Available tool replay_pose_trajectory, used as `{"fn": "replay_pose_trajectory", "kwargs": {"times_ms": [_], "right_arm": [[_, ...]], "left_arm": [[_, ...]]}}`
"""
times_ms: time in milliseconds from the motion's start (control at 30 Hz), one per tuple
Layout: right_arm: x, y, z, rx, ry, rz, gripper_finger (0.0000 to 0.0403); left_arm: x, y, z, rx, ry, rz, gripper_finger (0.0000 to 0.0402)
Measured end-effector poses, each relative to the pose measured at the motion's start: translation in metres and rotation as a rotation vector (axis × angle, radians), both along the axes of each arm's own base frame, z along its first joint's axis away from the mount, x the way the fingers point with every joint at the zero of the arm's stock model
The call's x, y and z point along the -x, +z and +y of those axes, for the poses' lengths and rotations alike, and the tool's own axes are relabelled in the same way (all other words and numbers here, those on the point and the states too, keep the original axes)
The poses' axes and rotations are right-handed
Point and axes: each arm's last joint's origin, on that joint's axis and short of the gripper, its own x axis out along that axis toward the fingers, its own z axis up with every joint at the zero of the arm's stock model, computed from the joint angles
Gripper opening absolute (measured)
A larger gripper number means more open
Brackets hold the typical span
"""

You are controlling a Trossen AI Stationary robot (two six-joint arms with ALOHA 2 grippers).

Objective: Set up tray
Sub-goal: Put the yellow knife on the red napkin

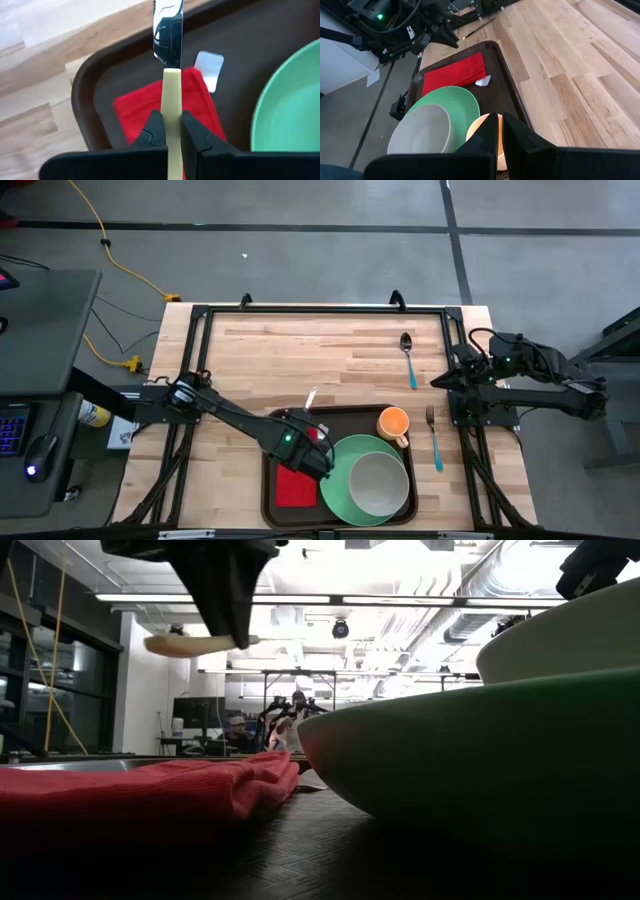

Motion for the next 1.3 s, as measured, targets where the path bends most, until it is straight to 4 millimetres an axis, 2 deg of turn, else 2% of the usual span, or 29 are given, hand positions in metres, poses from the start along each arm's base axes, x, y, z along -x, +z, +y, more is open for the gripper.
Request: {"fn": "replay_pose_trajectory", "kwargs": {"times_ms": [133, 233, 500, 667, 933, 1100, 1300], "right_arm": [[0.0, 0.0, 0.0, -0.001, -0.001, 0.0, 0.0], [0.0, 0.0, 0.0, -0.018, -0.006, 0.001, 0.0], [0.0, 0.0, 0.001, -0.039, 0.024, -0.001, 0.0], [0.0, 0.0, 0.001, -0.043, 0.036, -0.002, 0.0], [0.0, 0.0, 0.001, -0.035, 0.04, -0.003, 0.0], [0.0, 0.0, 0.001, -0.033, 0.039, -0.003, 0.0], [0.0, 0.0, 0.001, -0.033, 0.039, -0.003, 0.0]], "left_arm": [[-0.008, -0.013, 0.002, 0.02, 0.018, 0.024, 0.0041], [-0.012, -0.019, -0.006, 0.058, 0.01, -0.001, 0.0041], [0.003, -0.019, -0.031, 0.108, -0.045, 0.049, 0.0041], [0.01, -0.011, -0.054, 0.162, -0.096, 0.026, 0.0041], [0.018, -0.012, -0.066, 0.193, -0.128, 0.053, 0.0041], [0.011, -0.037, -0.071, 0.185, -0.12, 0.108, 0.0041], [-0.004, -0.06, -0.077, 0.217, -0.118, 0.069, 0.0041]]}}
